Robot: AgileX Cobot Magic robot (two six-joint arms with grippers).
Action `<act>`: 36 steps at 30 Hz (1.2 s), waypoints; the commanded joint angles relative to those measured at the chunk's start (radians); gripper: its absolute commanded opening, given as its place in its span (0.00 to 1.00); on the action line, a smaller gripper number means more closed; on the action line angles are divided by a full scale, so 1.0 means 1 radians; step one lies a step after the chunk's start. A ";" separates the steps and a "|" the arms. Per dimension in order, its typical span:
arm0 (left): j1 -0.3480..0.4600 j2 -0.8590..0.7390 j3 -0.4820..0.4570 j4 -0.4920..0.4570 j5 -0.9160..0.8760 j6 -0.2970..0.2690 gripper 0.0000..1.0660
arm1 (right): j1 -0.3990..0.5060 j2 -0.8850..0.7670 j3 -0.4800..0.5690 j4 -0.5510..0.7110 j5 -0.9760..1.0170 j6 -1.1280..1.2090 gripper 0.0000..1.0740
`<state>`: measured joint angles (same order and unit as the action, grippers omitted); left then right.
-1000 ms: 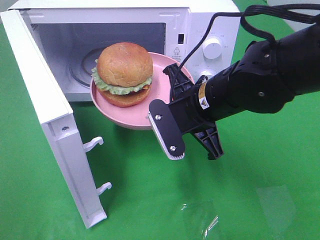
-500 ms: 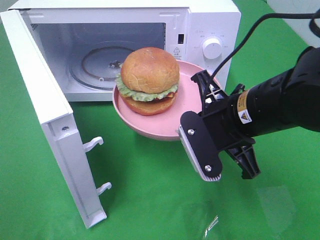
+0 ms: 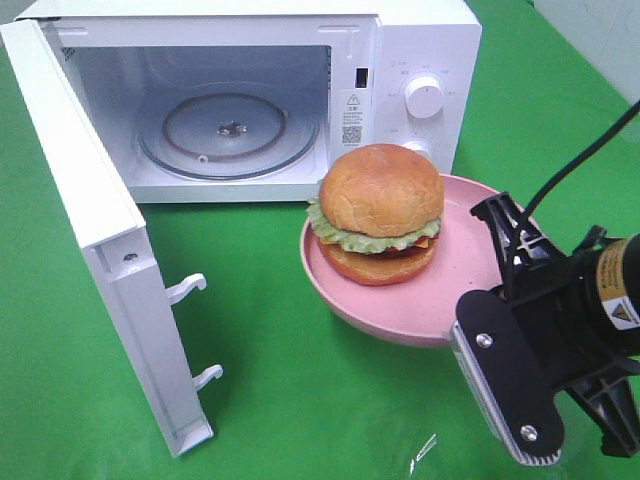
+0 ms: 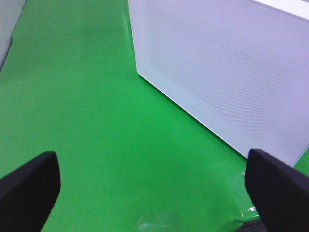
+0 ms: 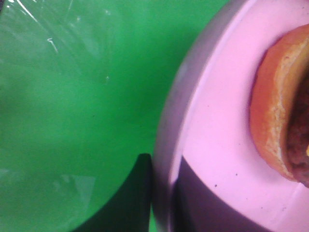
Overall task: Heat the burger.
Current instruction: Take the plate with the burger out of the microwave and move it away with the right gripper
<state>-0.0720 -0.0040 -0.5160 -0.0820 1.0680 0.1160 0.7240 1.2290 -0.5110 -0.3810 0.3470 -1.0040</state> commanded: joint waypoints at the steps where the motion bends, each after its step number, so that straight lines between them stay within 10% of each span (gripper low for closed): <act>1: 0.001 -0.019 -0.001 0.002 0.002 -0.006 0.90 | 0.000 -0.057 0.008 -0.005 -0.013 0.048 0.00; 36: 0.001 -0.019 -0.001 0.002 0.002 -0.006 0.90 | 0.000 -0.243 0.032 -0.266 0.549 1.091 0.00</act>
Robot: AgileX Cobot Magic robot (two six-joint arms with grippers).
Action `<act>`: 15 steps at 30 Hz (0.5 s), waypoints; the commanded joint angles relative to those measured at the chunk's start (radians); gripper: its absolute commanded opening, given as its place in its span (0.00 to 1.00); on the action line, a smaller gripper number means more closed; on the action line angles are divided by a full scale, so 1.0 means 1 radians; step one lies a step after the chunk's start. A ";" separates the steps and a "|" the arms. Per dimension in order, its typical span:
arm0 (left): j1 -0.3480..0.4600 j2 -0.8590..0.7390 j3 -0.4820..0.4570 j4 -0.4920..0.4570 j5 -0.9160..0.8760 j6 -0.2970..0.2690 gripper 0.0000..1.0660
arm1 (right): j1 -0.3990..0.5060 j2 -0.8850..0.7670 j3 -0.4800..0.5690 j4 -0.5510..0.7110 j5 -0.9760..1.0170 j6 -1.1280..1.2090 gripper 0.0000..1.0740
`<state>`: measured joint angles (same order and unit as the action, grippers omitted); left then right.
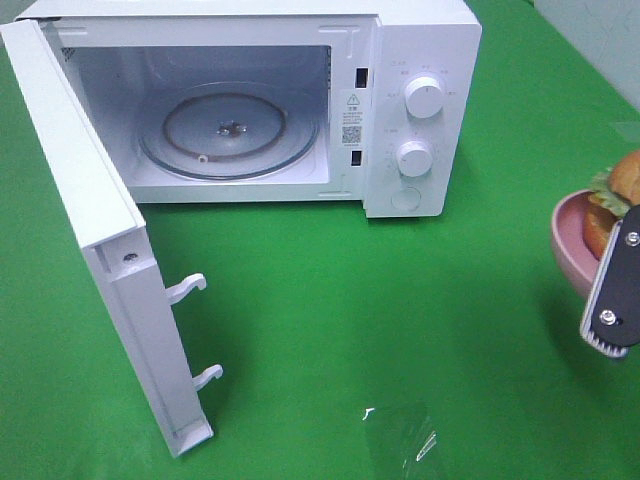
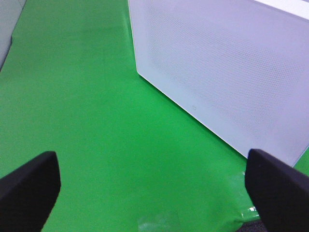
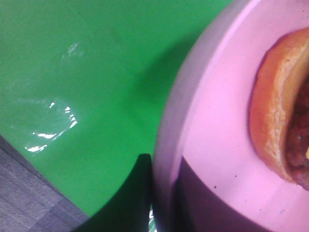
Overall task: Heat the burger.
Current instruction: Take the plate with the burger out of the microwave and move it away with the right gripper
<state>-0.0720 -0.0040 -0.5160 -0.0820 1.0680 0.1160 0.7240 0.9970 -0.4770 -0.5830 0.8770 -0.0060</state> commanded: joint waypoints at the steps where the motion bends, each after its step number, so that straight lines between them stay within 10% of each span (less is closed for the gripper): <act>1: 0.001 -0.019 -0.001 0.002 0.002 -0.006 0.90 | 0.000 -0.011 -0.002 -0.063 0.032 0.150 0.00; 15: 0.001 -0.019 -0.001 0.002 0.002 -0.006 0.90 | 0.000 -0.004 -0.002 -0.074 0.130 0.301 0.00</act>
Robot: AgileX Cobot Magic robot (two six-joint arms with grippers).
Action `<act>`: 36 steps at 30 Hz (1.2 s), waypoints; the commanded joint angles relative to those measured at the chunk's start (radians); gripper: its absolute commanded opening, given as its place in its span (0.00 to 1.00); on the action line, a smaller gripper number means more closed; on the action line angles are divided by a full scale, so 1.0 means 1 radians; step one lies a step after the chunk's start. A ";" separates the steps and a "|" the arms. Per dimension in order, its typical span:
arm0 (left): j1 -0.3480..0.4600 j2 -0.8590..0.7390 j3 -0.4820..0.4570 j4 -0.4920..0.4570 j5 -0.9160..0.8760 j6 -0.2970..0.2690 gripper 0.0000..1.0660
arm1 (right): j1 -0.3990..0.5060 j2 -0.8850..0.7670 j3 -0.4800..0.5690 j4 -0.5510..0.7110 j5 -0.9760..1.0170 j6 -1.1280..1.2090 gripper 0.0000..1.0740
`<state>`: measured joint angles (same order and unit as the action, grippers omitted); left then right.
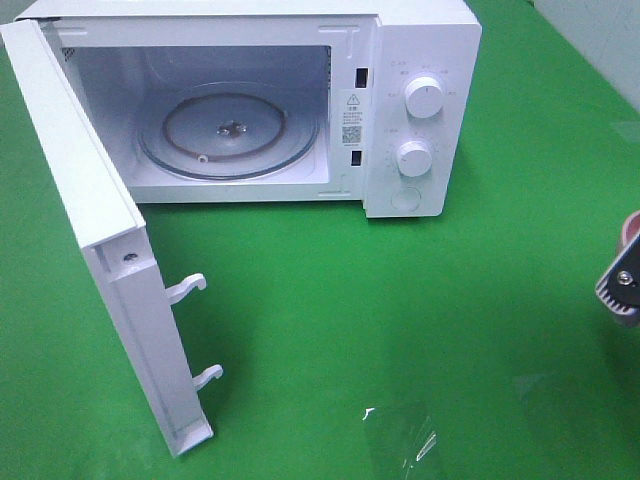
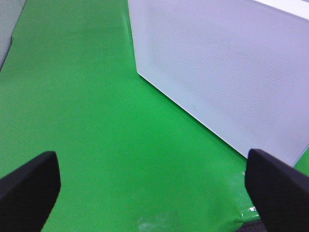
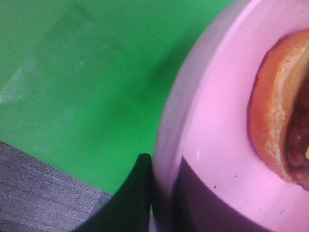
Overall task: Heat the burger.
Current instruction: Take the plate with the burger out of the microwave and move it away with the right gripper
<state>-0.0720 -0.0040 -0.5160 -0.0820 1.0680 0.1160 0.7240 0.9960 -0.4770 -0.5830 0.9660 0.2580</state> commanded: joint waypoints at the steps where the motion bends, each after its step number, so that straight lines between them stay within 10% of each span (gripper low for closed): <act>1: 0.001 -0.019 -0.001 0.002 0.002 -0.006 0.90 | 0.000 0.010 -0.002 -0.087 0.066 0.069 0.00; 36: 0.001 -0.019 -0.001 0.002 0.002 -0.006 0.90 | -0.003 0.374 -0.022 -0.302 0.016 0.624 0.01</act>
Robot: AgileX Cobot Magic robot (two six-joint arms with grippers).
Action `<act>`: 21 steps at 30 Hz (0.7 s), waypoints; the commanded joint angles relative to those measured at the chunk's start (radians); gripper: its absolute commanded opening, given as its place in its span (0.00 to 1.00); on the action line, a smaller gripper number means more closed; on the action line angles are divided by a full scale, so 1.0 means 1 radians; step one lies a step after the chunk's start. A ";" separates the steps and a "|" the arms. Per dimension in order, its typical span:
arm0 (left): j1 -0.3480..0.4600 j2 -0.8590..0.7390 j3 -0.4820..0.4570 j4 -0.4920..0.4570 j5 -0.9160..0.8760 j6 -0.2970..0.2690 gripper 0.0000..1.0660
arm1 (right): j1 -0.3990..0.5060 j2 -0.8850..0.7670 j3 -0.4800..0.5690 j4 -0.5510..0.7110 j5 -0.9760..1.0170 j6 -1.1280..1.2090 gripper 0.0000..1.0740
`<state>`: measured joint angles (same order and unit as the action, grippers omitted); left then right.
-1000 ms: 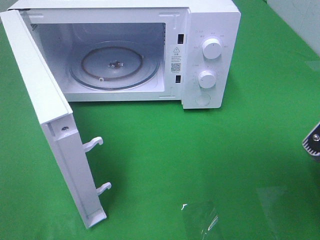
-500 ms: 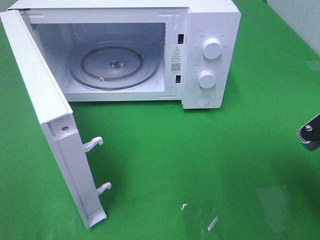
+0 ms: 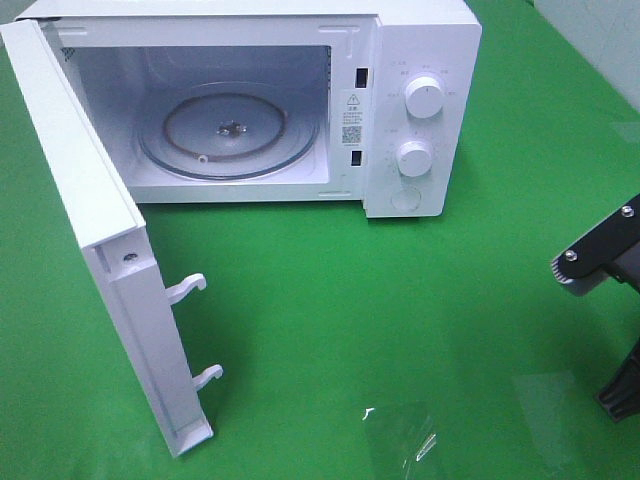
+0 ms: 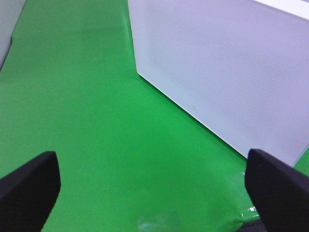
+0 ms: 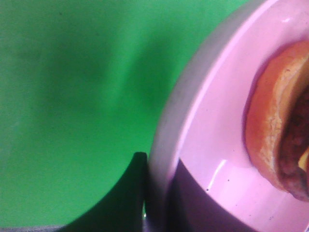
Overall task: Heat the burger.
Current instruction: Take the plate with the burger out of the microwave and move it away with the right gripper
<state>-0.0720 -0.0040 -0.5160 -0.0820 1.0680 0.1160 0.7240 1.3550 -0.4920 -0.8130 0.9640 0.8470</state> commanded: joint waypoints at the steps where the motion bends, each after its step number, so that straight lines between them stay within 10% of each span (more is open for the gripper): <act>1: 0.001 -0.019 -0.001 0.002 0.002 -0.006 0.90 | -0.003 0.015 -0.007 -0.072 0.018 0.035 0.01; 21: 0.001 -0.019 -0.001 0.002 0.003 -0.006 0.90 | -0.004 0.265 -0.007 -0.225 -0.125 0.307 0.02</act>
<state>-0.0720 -0.0040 -0.5160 -0.0820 1.0680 0.1160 0.7240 1.5920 -0.4940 -0.9620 0.7970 1.1060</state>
